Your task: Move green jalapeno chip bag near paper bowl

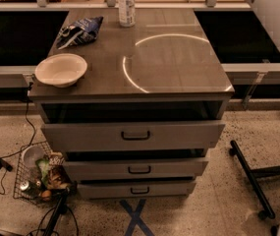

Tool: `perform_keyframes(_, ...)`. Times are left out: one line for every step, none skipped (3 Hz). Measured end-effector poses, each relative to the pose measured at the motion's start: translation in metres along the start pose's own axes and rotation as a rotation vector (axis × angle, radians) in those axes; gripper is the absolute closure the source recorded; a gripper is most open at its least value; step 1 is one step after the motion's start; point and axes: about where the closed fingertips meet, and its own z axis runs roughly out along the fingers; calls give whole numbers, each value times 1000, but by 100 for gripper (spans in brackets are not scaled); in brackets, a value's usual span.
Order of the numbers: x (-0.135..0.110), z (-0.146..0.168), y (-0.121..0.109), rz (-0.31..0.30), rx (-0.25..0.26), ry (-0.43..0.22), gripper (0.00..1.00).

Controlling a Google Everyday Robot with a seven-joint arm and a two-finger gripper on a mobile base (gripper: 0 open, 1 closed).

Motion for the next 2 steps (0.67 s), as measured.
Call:
perform_keyframes(3,-18,29,-12,-42,-11,100)
perform_keyframes(15,-33,65,-22,-95,3,100)
